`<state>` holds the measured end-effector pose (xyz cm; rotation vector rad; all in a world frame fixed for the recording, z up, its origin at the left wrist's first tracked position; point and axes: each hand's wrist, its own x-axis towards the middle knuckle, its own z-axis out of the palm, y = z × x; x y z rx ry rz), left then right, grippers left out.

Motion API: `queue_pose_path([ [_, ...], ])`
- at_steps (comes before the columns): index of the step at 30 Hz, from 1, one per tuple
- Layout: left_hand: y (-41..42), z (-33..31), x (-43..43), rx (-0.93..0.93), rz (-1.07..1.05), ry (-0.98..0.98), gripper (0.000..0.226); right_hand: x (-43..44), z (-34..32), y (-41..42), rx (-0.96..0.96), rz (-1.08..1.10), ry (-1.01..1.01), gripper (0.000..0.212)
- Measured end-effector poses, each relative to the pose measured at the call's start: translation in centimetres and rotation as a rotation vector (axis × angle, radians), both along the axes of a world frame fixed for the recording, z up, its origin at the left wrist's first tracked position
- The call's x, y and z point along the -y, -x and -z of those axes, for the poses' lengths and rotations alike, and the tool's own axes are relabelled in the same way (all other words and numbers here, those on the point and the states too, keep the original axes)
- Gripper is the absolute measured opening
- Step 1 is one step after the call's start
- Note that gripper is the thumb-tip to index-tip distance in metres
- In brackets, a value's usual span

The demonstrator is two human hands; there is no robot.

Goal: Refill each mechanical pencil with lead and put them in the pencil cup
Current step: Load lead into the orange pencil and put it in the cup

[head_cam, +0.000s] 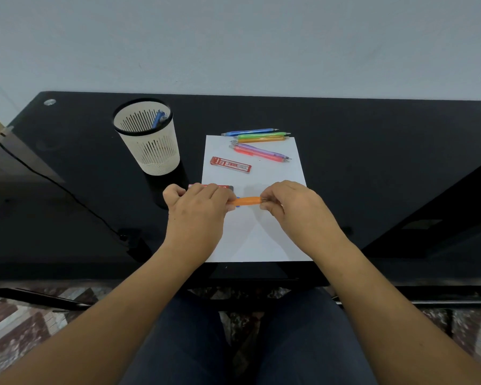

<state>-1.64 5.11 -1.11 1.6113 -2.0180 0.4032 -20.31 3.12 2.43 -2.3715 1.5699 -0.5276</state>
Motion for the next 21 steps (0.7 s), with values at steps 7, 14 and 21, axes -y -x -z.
queue_pose_path([
  [7, 0.6, -0.2, 0.0, 0.029, 0.027, 0.022, 0.018, 0.1, 0.4, 0.1, 0.067, -0.028, -0.028, 0.029],
  [14, -2.5, 1.0, 0.4, 0.059, -0.067, -0.126, 0.037, 0.6, 0.1, 1.5, 0.126, 0.050, -0.007, 0.025],
  [21, -4.9, 2.5, 0.4, -0.048, -0.058, -0.213, 0.037, 0.5, -0.6, 1.6, 0.137, 0.084, -0.079, 0.022],
])
